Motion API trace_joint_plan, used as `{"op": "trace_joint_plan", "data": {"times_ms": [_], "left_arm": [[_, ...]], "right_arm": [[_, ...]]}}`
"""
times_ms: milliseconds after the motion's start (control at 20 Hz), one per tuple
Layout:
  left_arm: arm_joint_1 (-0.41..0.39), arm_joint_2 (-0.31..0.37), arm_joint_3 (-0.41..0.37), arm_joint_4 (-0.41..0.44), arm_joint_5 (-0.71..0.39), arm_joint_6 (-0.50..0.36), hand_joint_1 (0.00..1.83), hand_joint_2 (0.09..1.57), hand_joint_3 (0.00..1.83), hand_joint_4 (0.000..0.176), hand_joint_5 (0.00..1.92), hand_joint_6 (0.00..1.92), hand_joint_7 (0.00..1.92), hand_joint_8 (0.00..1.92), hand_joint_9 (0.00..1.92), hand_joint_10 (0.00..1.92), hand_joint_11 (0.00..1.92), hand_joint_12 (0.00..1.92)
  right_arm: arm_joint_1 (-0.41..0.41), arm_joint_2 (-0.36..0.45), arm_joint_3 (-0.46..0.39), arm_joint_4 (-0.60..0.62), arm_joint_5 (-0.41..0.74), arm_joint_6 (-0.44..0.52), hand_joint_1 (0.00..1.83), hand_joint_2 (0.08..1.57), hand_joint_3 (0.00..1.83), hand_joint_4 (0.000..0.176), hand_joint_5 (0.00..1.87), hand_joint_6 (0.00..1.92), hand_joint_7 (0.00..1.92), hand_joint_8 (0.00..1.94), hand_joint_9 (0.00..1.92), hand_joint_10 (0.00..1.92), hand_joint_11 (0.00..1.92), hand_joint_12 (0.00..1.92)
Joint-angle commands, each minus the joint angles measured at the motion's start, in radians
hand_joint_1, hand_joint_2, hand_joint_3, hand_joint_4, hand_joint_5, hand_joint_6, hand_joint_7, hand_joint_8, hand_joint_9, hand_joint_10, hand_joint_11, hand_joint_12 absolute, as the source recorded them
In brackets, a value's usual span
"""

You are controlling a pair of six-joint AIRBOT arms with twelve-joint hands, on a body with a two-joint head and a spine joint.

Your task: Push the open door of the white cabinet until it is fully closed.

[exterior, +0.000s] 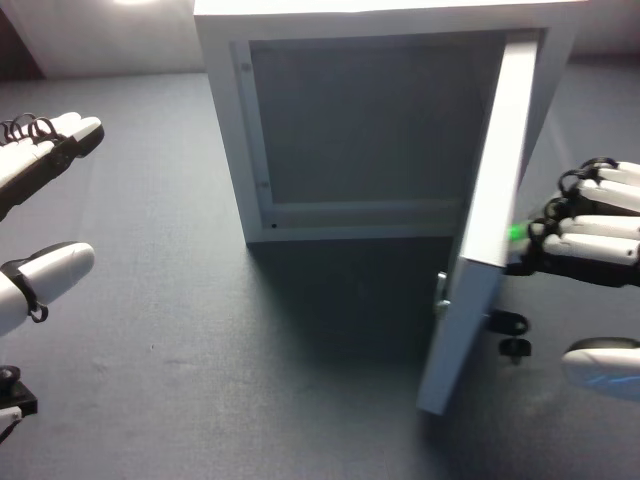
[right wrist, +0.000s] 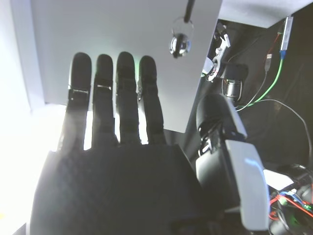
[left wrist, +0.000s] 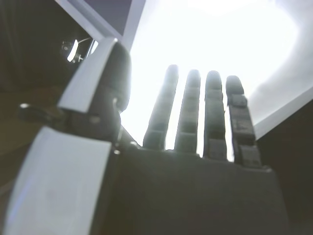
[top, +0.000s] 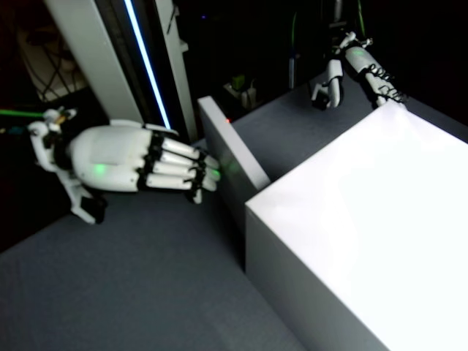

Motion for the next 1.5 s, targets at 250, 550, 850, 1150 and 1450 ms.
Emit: {"op": "trace_joint_plan", "data": {"times_ms": [250,550,850,1150,1450], "left_arm": [[0.012,0.001,-0.002,-0.029,-0.144,-0.007,0.43,1.44,0.00,0.000,0.06,0.00,0.00,0.00,0.00,0.00,0.00,0.00],[0.029,0.001,-0.006,-0.044,-0.158,-0.007,0.40,1.46,0.00,0.000,0.06,0.00,0.00,0.00,0.00,0.00,0.00,0.00],[0.034,0.001,-0.007,-0.053,-0.165,-0.007,0.31,1.47,0.00,0.000,0.05,0.00,0.00,0.00,0.00,0.00,0.00,0.00],[0.043,0.000,-0.009,-0.064,-0.177,-0.007,0.29,1.45,0.00,0.000,0.04,0.00,0.00,0.00,0.00,0.00,0.00,0.00],[0.048,0.000,-0.009,-0.073,-0.184,-0.007,0.25,1.44,0.00,0.000,0.04,0.00,0.00,0.00,0.00,0.00,0.00,0.00]], "right_arm": [[0.072,-0.062,0.030,-0.019,0.071,0.020,0.05,1.34,0.00,0.000,0.09,0.74,0.38,0.00,0.05,0.82,0.00,1.38],[0.153,-0.137,0.072,-0.046,0.014,0.025,0.02,1.34,0.00,0.000,0.02,0.71,0.32,0.00,0.00,0.71,0.00,1.30],[0.216,-0.202,0.108,-0.060,-0.031,0.027,0.21,1.32,0.00,0.000,0.15,0.50,0.31,0.00,0.06,0.51,0.00,1.16],[0.270,-0.270,0.156,-0.056,-0.093,0.027,0.31,1.27,0.00,0.000,0.20,0.04,0.30,0.00,0.19,0.20,0.00,1.25],[0.299,-0.307,0.185,-0.028,-0.117,0.010,0.26,1.31,0.00,0.000,0.12,0.00,0.16,0.00,0.16,0.02,0.00,0.60]]}}
